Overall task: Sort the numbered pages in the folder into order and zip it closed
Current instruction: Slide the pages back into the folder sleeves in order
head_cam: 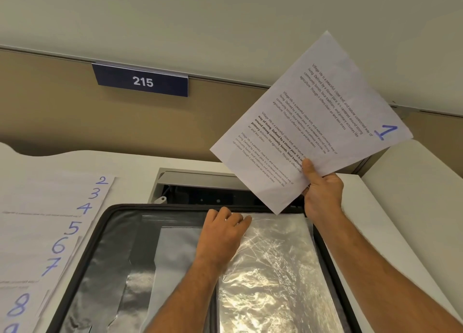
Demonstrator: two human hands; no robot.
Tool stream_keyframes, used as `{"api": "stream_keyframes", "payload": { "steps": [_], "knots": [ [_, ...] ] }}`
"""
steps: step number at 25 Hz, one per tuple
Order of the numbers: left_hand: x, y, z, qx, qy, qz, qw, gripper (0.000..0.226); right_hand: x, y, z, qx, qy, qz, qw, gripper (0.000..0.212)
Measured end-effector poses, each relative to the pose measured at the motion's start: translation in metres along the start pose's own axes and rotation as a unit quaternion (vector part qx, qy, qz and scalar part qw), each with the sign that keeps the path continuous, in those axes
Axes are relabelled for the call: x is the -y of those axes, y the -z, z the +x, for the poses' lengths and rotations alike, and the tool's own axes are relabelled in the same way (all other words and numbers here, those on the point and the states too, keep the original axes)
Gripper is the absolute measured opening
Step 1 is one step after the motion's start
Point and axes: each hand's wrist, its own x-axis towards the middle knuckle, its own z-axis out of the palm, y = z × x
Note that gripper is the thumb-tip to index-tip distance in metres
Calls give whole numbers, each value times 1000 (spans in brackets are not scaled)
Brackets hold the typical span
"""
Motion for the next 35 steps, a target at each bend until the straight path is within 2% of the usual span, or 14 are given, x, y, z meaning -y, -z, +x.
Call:
{"api": "stream_keyframes", "payload": {
  "steps": [4,7,11,13,16,18,21,25,31,35],
  "knots": [
    [-1,1,-1,-19,-15,9,1000,30,2,-4,1,4,1,-16,1000,24],
    [-1,-1,0,-15,-20,11,1000,29,0,-6,0,12,4,-12,1000,30],
    [-4,1,2,-2,-13,3,1000,25,-4,-7,-2,20,4,-12,1000,27],
    [-3,-1,4,-6,6,5,1000,18,-6,-6,-2,20,7,-9,1000,29],
    [0,-1,8,48,92,4,995,42,-10,-3,-2,17,13,0,1000,34],
    [3,-2,9,81,115,-27,990,37,-11,0,-2,16,14,4,1000,37],
    [2,0,7,22,95,-65,993,15,-12,4,-2,13,12,8,1000,35],
    [4,2,4,-37,100,-104,989,12,-14,3,-3,13,12,19,1000,34],
    [2,1,3,-65,61,-79,993,18,-14,-2,-3,22,21,42,999,35],
    [2,-1,0,-50,32,-42,997,29,-16,-5,-2,16,25,47,998,28]
  ]
}}
